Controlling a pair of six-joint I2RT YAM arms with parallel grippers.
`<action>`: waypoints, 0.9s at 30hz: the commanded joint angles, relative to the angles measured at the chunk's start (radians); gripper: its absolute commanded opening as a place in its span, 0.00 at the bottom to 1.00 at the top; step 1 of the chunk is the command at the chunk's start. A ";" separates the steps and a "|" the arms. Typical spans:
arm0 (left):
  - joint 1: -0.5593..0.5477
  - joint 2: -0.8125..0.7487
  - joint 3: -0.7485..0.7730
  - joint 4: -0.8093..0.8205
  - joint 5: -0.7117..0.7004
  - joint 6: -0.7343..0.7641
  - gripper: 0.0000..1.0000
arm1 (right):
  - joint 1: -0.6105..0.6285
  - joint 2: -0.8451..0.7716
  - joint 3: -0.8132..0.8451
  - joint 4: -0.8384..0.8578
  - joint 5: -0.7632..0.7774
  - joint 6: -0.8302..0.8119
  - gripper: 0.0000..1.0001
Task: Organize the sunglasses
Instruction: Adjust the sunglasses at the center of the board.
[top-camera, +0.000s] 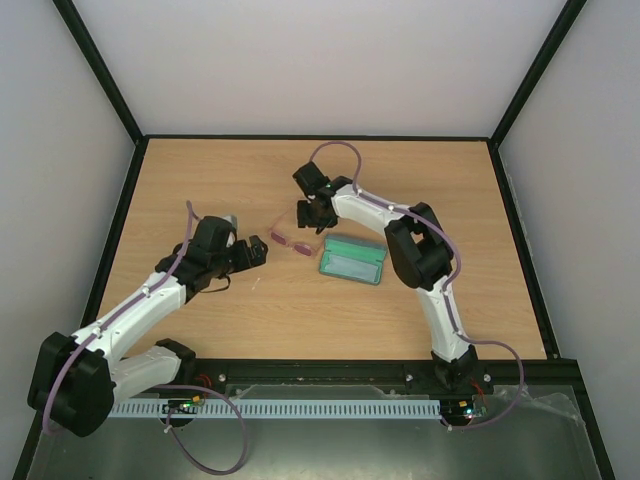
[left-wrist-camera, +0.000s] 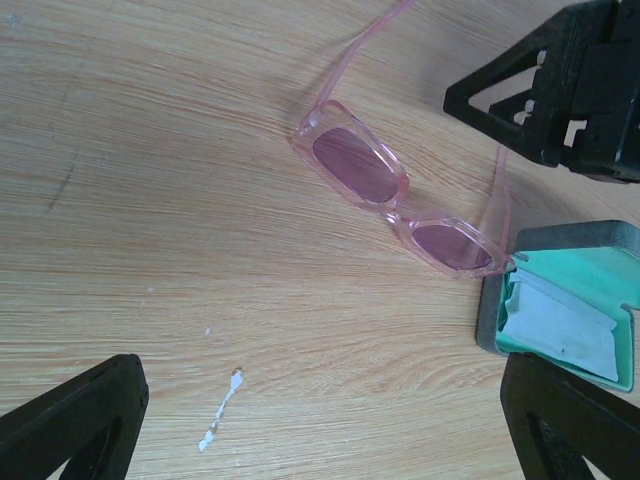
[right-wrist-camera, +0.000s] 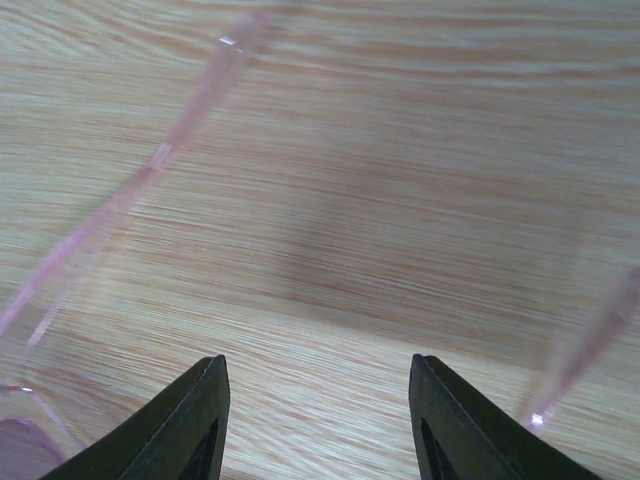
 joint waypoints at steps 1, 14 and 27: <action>0.015 0.003 -0.014 0.002 0.008 0.015 0.99 | 0.015 0.031 0.089 -0.045 -0.001 -0.012 0.51; 0.053 -0.052 -0.003 -0.050 0.022 0.033 0.99 | 0.055 0.195 0.343 -0.199 0.080 0.010 0.36; 0.064 -0.073 0.001 -0.064 0.027 0.034 0.99 | 0.160 0.224 0.368 -0.161 0.020 0.004 0.33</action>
